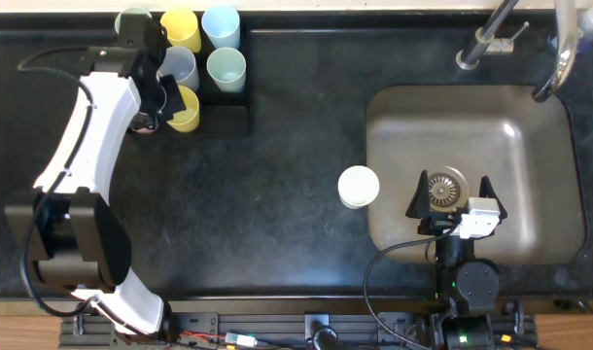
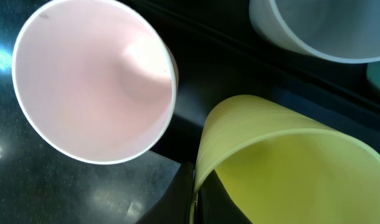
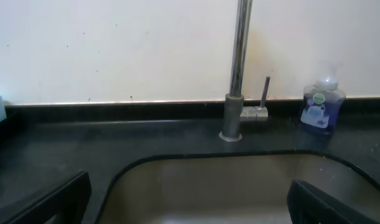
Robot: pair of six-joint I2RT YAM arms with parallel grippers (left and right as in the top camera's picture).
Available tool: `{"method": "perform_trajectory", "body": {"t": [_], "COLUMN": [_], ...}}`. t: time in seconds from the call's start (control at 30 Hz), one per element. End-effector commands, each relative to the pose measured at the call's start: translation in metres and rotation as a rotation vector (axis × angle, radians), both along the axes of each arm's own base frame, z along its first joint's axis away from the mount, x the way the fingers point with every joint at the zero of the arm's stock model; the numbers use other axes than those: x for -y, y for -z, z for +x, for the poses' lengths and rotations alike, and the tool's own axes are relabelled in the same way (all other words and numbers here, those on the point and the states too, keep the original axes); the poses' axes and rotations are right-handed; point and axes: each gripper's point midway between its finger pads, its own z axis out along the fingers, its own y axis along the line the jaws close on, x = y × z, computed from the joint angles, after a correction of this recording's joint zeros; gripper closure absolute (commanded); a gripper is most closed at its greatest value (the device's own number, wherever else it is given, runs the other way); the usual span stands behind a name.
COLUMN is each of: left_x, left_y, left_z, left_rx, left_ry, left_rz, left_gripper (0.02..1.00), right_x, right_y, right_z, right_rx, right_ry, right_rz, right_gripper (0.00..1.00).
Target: Store Cups
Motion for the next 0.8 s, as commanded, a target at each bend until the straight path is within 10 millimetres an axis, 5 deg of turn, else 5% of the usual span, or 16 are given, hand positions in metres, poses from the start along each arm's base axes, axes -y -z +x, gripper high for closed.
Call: {"method": "perform_trajectory", "body": {"t": [0.03,0.5,0.8], "left_x": [-0.003,0.003,0.009], "left_y": [-0.008,-0.007,-0.007], "left_z": [-0.002,-0.010,-0.010], "left_rx": [0.029,0.084,0.125], "left_ry": [-0.103,-0.679,-0.885], "left_rz": [-0.023,-0.139,-0.174], "left_gripper": [0.978,0.982,0.982], "right_x": [0.003,0.003,0.003], "right_y": [0.003,0.003,0.003], "right_z": [0.000,0.000,0.000], "right_rx": [0.003,0.003,0.003], "right_ry": [0.014,0.014,0.014], "right_rz": [-0.003,-0.003,-0.003], "right_gripper": [0.005,0.003,0.001]}}
